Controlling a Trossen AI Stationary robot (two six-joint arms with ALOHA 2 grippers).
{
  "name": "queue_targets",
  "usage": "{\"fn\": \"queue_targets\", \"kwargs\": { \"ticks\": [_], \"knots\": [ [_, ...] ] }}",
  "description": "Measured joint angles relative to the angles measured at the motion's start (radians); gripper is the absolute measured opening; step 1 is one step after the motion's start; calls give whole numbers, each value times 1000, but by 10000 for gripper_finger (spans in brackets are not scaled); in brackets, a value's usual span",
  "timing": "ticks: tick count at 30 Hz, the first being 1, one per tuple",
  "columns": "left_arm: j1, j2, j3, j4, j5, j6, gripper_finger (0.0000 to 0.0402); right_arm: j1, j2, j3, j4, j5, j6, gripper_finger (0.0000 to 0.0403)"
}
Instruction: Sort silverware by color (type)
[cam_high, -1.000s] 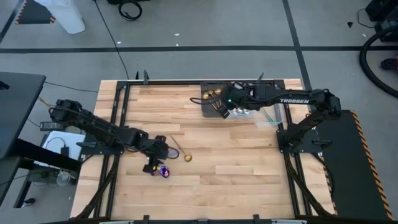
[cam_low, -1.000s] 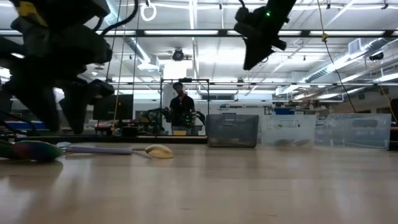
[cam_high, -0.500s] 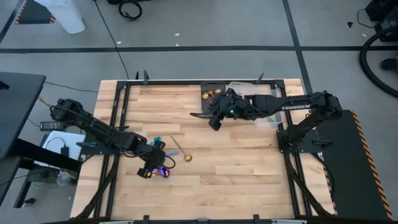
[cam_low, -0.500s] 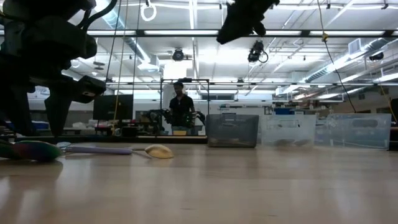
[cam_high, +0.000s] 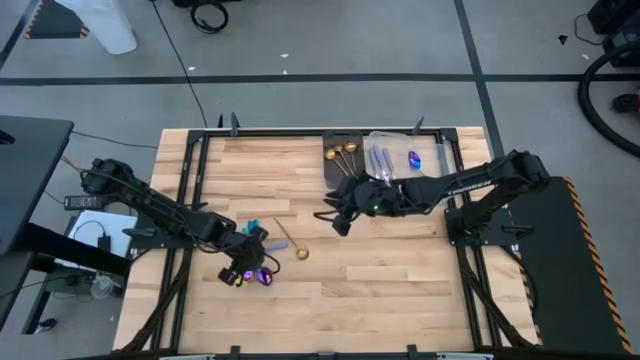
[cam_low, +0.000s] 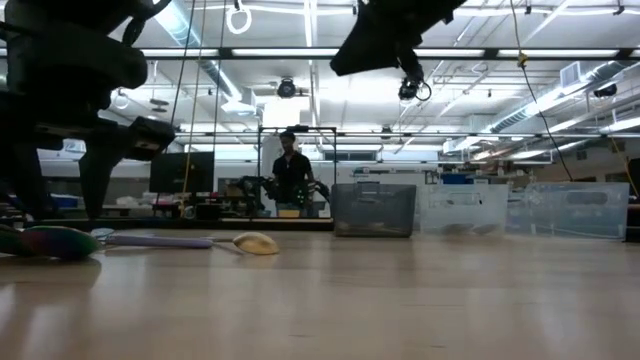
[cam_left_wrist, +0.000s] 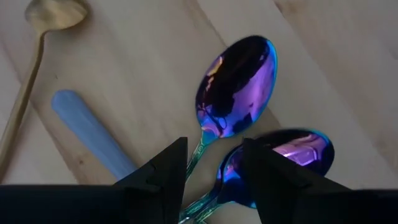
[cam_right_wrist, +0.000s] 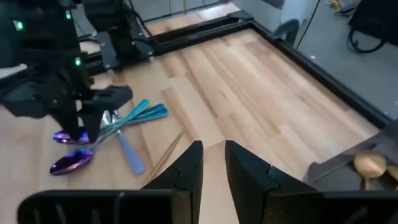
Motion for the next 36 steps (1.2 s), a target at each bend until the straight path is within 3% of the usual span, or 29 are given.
{"fn": "queue_targets", "kwargs": {
  "ticks": [8, 13, 24, 36],
  "knots": [
    [1, 8, 0, -4, 2, 106, 162, 44, 44, -15, 11, -4, 78, 78],
    [1, 39, 0, 9, -56, 149, 162, 66, 88, -14, 72, 0, 80, 78],
    [9, 89, 0, -7, -94, 176, 161, 69, 124, -14, 95, -25, 81, 78],
    [8, 112, 3, -20, -80, 131, 81, 75, 128, -14, 102, -26, 52, 78]
  ]
}}
